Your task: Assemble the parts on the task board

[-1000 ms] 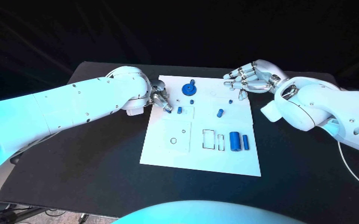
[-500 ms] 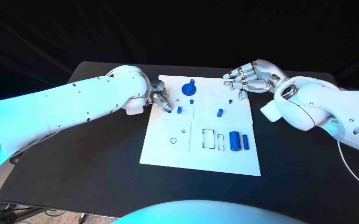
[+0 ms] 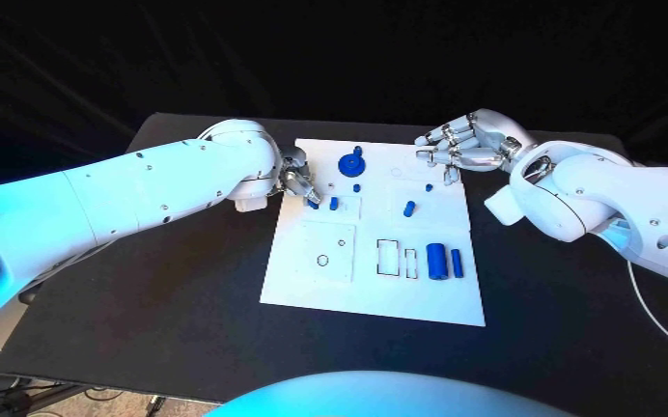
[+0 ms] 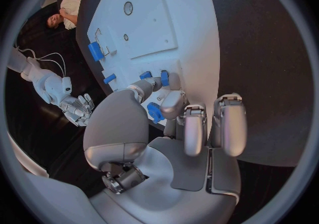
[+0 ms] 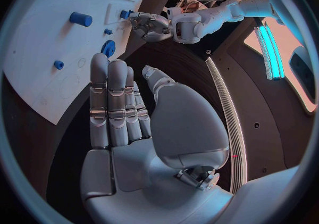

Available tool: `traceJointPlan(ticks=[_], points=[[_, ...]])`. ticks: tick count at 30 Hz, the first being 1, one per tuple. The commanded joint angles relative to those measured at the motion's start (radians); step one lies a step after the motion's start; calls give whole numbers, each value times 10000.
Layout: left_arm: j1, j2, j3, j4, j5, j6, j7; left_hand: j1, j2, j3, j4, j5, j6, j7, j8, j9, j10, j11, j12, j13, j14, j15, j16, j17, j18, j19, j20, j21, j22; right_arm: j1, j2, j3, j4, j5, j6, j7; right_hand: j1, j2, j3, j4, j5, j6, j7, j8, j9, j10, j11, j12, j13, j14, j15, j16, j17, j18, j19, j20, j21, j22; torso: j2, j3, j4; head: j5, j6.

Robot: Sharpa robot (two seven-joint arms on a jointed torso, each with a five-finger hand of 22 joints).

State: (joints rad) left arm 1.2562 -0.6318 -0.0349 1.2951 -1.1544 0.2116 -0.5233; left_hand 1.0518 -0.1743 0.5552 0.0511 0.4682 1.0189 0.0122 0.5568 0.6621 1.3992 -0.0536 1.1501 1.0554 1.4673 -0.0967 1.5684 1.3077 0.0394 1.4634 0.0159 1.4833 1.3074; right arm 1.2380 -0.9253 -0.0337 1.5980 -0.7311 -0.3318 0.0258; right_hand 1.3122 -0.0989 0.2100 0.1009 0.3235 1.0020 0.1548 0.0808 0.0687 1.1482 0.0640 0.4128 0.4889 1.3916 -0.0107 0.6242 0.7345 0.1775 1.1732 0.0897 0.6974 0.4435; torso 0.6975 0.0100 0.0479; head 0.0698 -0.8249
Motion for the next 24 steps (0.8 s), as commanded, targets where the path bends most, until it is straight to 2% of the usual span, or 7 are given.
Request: traceJointPlan(ticks=[1,19,24], points=[[-77,50,-63,-37,64,351,-341,-52,42,-191,75,-18,151,-46,-63,-21,-21,-30,72,27,1035,-75,24,2631,-116,561,-77,13,1724,-7,-1,0,24,-20,138,63,-71,40,-34,25,36,-96,-2,-29,9,-48,30,55,-9,-44,-5,-56,7,59,88,12,-69,-10,3,4,-15,8,3],[-75,211,-68,-169,-16,518,-548,-90,119,-1233,472,-13,345,-64,-250,-134,12,-41,149,182,1035,-89,24,2631,-129,588,-93,41,1775,-7,-34,0,67,-21,131,63,-81,45,-41,35,66,-100,-2,-28,9,-57,30,61,-18,-46,-4,-68,18,59,96,14,-87,-21,2,-1,-7,-31,-31],[-75,233,-69,-204,-17,586,-618,-160,101,-1862,724,-17,431,-70,-319,-170,27,-40,176,245,1035,-87,24,2631,-142,612,-90,77,1822,-6,-41,0,70,-22,135,62,-81,45,-41,35,66,-100,-2,-28,9,-57,30,61,-18,-46,-4,-68,18,59,96,14,-87,-21,-1,-4,0,-42,-35]])
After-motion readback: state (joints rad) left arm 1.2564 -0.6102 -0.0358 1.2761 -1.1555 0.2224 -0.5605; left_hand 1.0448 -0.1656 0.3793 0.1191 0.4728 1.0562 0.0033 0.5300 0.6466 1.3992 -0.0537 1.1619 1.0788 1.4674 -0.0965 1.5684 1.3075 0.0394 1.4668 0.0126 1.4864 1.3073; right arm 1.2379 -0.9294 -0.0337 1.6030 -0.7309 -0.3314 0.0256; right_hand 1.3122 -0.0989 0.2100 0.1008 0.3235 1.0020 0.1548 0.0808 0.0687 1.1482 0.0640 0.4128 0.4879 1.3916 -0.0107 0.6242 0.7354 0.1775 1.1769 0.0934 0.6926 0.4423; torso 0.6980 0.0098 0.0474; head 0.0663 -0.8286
